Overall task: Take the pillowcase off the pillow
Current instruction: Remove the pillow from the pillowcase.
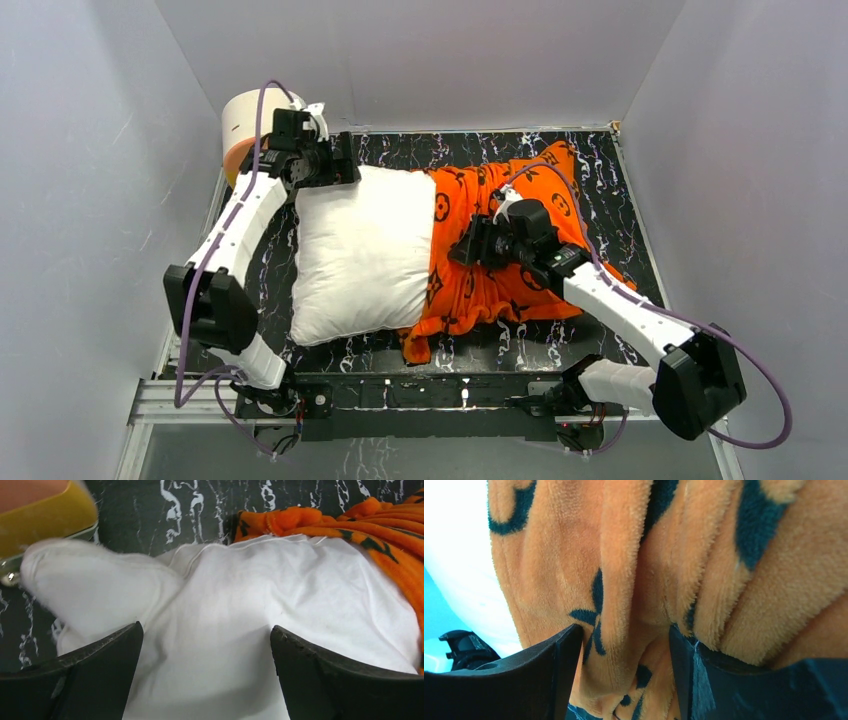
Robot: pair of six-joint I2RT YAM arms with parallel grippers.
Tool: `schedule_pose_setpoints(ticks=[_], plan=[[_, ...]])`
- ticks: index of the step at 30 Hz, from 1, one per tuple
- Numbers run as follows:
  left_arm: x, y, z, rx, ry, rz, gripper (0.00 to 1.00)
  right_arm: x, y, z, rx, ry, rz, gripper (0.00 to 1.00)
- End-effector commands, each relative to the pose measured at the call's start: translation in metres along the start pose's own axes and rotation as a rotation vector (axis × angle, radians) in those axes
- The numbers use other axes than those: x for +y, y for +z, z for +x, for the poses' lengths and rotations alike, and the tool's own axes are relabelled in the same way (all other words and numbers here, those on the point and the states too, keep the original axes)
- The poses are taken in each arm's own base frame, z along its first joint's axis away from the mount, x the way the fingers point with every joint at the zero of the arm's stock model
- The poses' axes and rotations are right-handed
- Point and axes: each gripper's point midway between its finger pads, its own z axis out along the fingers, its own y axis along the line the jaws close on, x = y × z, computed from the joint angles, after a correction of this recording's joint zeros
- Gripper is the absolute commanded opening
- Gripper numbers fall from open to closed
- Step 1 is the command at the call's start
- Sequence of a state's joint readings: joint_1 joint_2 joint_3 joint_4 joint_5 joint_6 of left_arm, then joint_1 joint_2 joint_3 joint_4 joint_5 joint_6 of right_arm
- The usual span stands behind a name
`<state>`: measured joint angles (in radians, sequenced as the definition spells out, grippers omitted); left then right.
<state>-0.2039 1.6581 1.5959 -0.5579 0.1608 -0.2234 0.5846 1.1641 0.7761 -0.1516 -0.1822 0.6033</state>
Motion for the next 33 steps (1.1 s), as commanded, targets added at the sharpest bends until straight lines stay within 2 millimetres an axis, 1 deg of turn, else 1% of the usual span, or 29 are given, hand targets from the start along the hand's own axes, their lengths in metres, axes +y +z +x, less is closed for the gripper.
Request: schedule_pose_setpoints(ticks=[1, 3, 6, 9, 11, 12, 14, 18, 19, 21, 22, 23, 25, 26, 27, 28, 29, 31, 33], plan=[[0.036, -0.06, 0.002, -0.098, -0.102, -0.187, 0.98, -0.049, 0.017, 0.037, 0.123, 0.092, 0.205, 0.74], [0.049, -0.076, 0.012, -0.115, -0.146, -0.257, 0.98, -0.054, 0.023, 0.037, 0.114, 0.112, 0.231, 0.74], [0.063, -0.097, 0.038, -0.122, -0.187, -0.332, 0.98, -0.06, 0.027, 0.035, 0.104, 0.125, 0.262, 0.76], [0.075, -0.108, 0.074, -0.091, -0.209, -0.386, 0.98, -0.062, 0.026, 0.033, 0.097, 0.124, 0.281, 0.77], [0.072, -0.108, 0.104, -0.032, -0.239, -0.359, 0.98, -0.064, 0.025, 0.034, 0.098, 0.121, 0.288, 0.78], [0.066, -0.105, 0.119, 0.005, -0.246, -0.318, 0.98, -0.065, 0.025, 0.035, 0.099, 0.118, 0.289, 0.79], [0.045, -0.099, 0.141, 0.062, -0.251, -0.186, 0.98, -0.069, 0.026, 0.039, 0.111, 0.114, 0.299, 0.8], [-0.006, -0.084, 0.16, 0.116, -0.276, 0.144, 0.98, -0.079, 0.029, 0.052, 0.18, 0.106, 0.346, 0.8], [-0.017, -0.077, 0.172, 0.153, -0.287, 0.225, 0.98, -0.08, 0.03, 0.053, 0.191, 0.105, 0.352, 0.8], [-0.04, -0.07, 0.187, 0.238, -0.317, 0.394, 0.98, -0.079, 0.031, 0.051, 0.195, 0.104, 0.354, 0.81], [-0.044, -0.067, 0.192, 0.284, -0.336, 0.428, 0.9, -0.075, 0.031, 0.051, 0.197, 0.102, 0.339, 0.81], [-0.046, -0.064, 0.196, 0.32, -0.356, 0.438, 0.75, -0.071, 0.031, 0.049, 0.197, 0.098, 0.318, 0.81], [-0.042, -0.057, 0.197, 0.334, -0.367, 0.415, 0.43, -0.06, 0.029, 0.044, 0.194, 0.09, 0.276, 0.81], [-0.037, -0.055, 0.195, 0.317, -0.365, 0.376, 0.25, -0.055, 0.026, 0.04, 0.185, 0.088, 0.258, 0.81], [-0.03, -0.053, 0.191, 0.293, -0.363, 0.324, 0.04, -0.048, 0.022, 0.035, 0.173, 0.085, 0.241, 0.81], [-0.02, -0.052, 0.186, 0.263, -0.364, 0.259, 0.0, -0.041, 0.016, 0.028, 0.153, 0.08, 0.22, 0.81], [-0.012, -0.053, 0.182, 0.233, -0.361, 0.202, 0.0, -0.034, 0.01, 0.02, 0.126, 0.079, 0.208, 0.82], [0.005, -0.056, 0.173, 0.165, -0.349, 0.096, 0.0, -0.026, -0.007, 0.005, 0.068, 0.103, 0.216, 0.86], [0.015, -0.062, 0.168, 0.117, -0.346, 0.033, 0.0, -0.025, -0.029, -0.007, 0.015, 0.119, 0.27, 0.9]])
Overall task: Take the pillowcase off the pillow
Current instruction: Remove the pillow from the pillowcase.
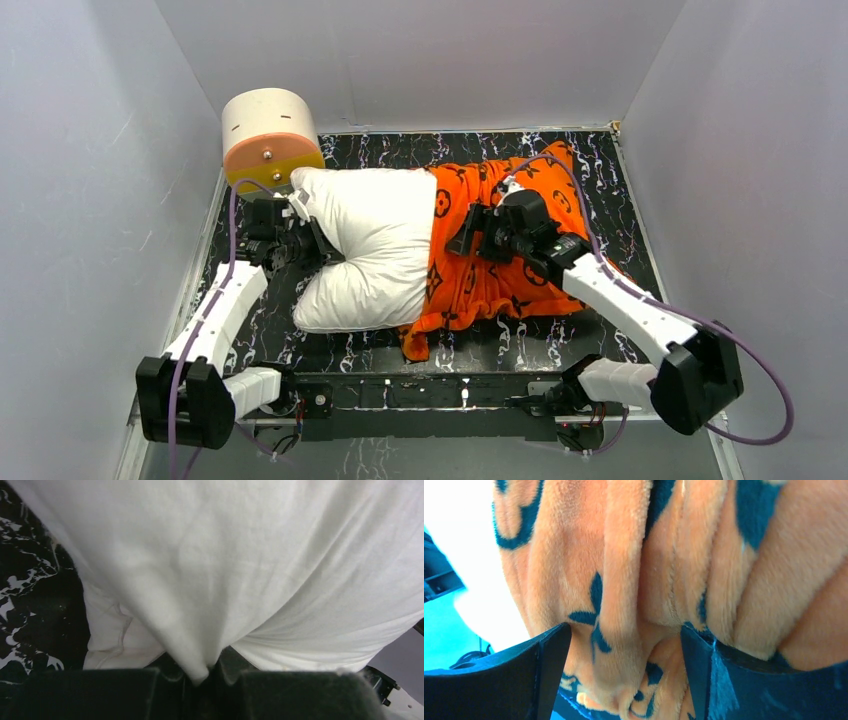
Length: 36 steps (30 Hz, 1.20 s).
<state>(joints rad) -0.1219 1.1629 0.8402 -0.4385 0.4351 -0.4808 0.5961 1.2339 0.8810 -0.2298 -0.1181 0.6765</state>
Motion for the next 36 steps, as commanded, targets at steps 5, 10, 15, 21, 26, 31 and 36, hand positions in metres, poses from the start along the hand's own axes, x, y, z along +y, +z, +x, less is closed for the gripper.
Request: schedule_pose_setpoints(ticks=[5, 10, 15, 21, 26, 31, 36], plan=[[0.017, -0.025, -0.009, -0.134, -0.006, -0.153, 0.0, -0.041, -0.081, 0.014, -0.052, 0.094, 0.252, 0.95], [0.015, -0.025, -0.009, -0.141, -0.009, -0.145, 0.0, -0.092, -0.124, 0.041, -0.196, 0.392, 0.459, 0.94], [0.015, -0.029, -0.014, -0.165, -0.001, -0.155, 0.0, -0.121, -0.144, 0.05, -0.381, 0.527, 0.463, 0.87], [0.014, -0.033, -0.018, -0.176, 0.0, -0.163, 0.0, -0.13, -0.132, 0.054, -0.396, 0.541, 0.469, 0.85], [0.014, -0.032, -0.019, -0.176, -0.002, -0.162, 0.0, -0.133, -0.099, 0.055, -0.313, 0.45, 0.5, 0.69], [0.028, -0.049, -0.035, -0.261, 0.026, -0.283, 0.0, -0.139, -0.109, 0.025, -0.39, 0.385, 0.617, 0.19], [0.055, -0.08, -0.054, -0.414, 0.022, -0.473, 0.0, -0.153, -0.169, -0.03, -0.685, 0.301, 0.805, 0.03]])
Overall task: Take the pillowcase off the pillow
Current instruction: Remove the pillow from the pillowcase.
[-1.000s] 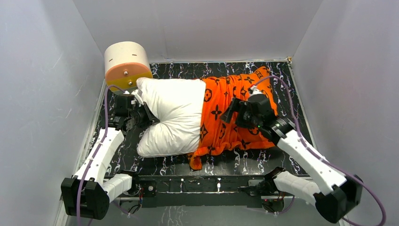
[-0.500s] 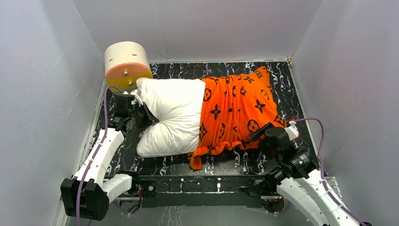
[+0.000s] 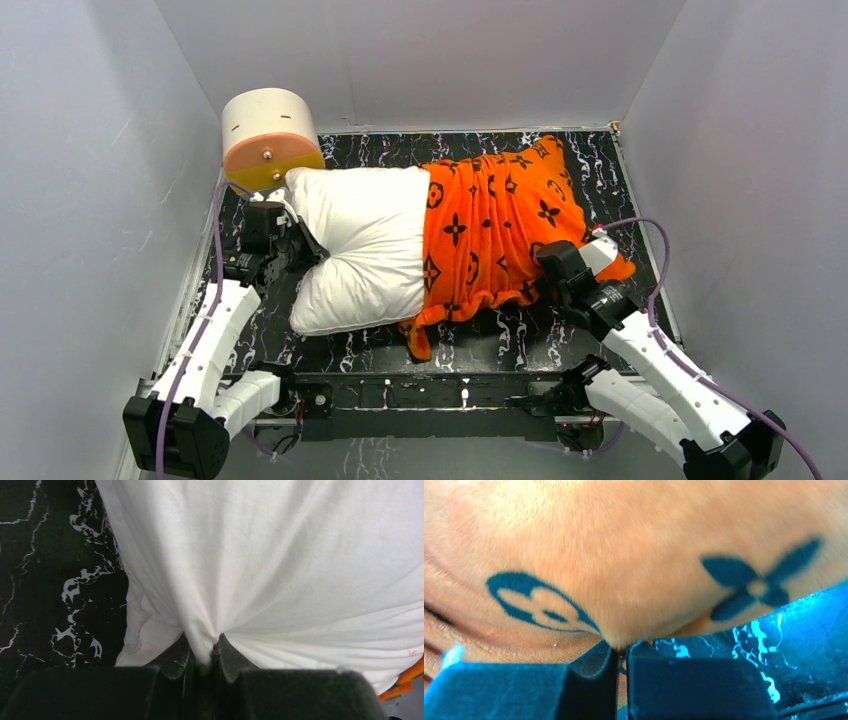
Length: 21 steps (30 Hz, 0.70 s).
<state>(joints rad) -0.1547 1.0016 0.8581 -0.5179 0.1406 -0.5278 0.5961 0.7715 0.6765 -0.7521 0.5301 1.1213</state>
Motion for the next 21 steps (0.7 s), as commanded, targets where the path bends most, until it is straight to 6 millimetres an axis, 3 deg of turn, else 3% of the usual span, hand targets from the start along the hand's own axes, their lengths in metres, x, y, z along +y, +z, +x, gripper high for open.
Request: schedule_pose_setpoints(ticks=[1, 4, 6, 9, 12, 16, 19, 21], plan=[[0.053, -0.036, -0.047, -0.246, 0.018, -0.319, 0.0, -0.02, -0.033, -0.104, -0.457, 0.012, 0.155, 0.01], [0.067, -0.061, -0.065, -0.394, 0.032, -0.396, 0.0, -0.034, -0.062, -0.144, -0.647, 0.022, 0.246, 0.0], [0.073, -0.074, -0.072, -0.453, 0.044, -0.431, 0.0, -0.04, -0.078, -0.161, -0.729, 0.029, 0.286, 0.0], [0.08, -0.076, -0.071, -0.448, 0.06, -0.471, 0.0, -0.044, -0.091, -0.177, -0.808, 0.002, 0.34, 0.0], [0.079, -0.073, -0.067, -0.43, 0.056, -0.461, 0.0, -0.044, -0.093, -0.181, -0.827, -0.035, 0.368, 0.0], [0.068, -0.065, -0.063, -0.404, 0.046, -0.392, 0.0, -0.019, -0.072, -0.161, -0.672, -0.093, 0.248, 0.03], [0.059, -0.061, -0.059, -0.379, 0.034, -0.337, 0.0, 0.015, -0.061, -0.122, -0.429, -0.061, 0.024, 0.28], [0.057, -0.059, -0.056, -0.371, 0.025, -0.324, 0.0, 0.039, -0.06, -0.091, -0.274, -0.056, -0.145, 0.55]])
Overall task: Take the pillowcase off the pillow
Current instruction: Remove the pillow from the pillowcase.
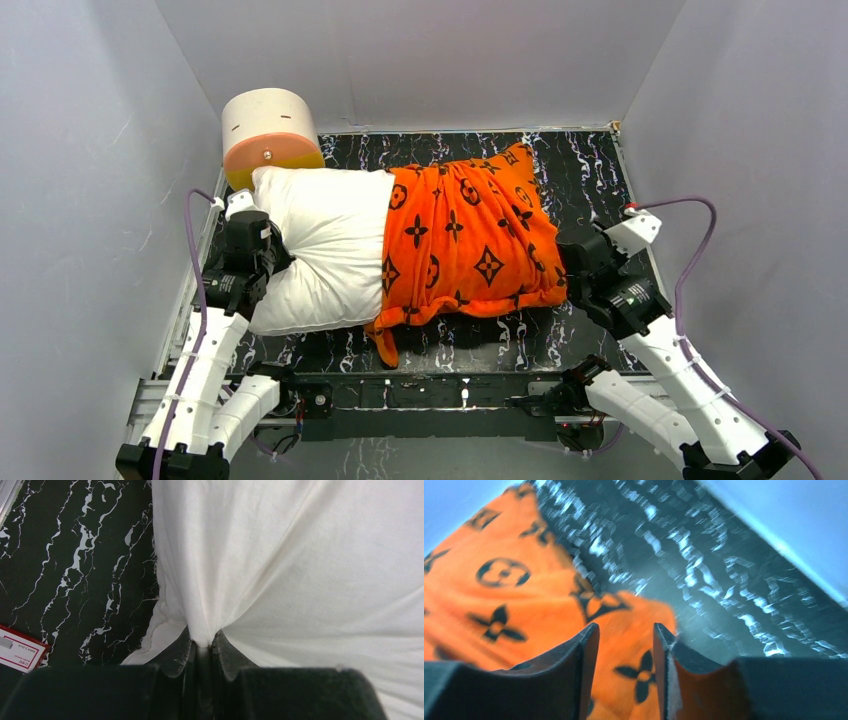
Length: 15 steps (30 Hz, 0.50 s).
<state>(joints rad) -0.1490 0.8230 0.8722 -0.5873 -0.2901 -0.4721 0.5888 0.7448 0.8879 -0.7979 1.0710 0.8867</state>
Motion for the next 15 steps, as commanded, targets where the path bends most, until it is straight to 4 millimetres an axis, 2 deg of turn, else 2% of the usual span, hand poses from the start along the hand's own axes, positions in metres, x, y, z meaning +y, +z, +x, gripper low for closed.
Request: schedule_pose_setpoints(ticks=[1, 4, 6, 8, 12, 13, 15], plan=[[0.001, -0.003, -0.011, -0.045, -0.026, -0.002, 0.0, 0.064, -0.044, 0.037, 0.322, 0.117, -0.397, 0.63], [-0.001, -0.001, -0.005, -0.026, -0.029, 0.011, 0.0, 0.081, -0.078, 0.07, 0.53, 0.165, -0.563, 0.75], [-0.002, -0.001, -0.003, -0.018, -0.033, 0.02, 0.0, 0.08, -0.096, 0.092, 0.668, 0.174, -0.605, 0.8], [-0.004, 0.0, -0.001, -0.011, -0.037, 0.029, 0.0, 0.071, -0.11, 0.114, 0.797, 0.147, -0.593, 0.84], [-0.006, 0.002, 0.004, 0.007, -0.041, 0.04, 0.0, 0.059, -0.129, 0.151, 1.001, 0.114, -0.572, 0.89], [-0.007, 0.002, 0.005, 0.011, -0.043, 0.041, 0.0, 0.058, -0.131, 0.163, 1.042, 0.102, -0.575, 0.89], [-0.008, 0.003, 0.006, 0.016, -0.048, 0.045, 0.0, 0.063, -0.13, 0.175, 1.072, 0.102, -0.594, 0.9]])
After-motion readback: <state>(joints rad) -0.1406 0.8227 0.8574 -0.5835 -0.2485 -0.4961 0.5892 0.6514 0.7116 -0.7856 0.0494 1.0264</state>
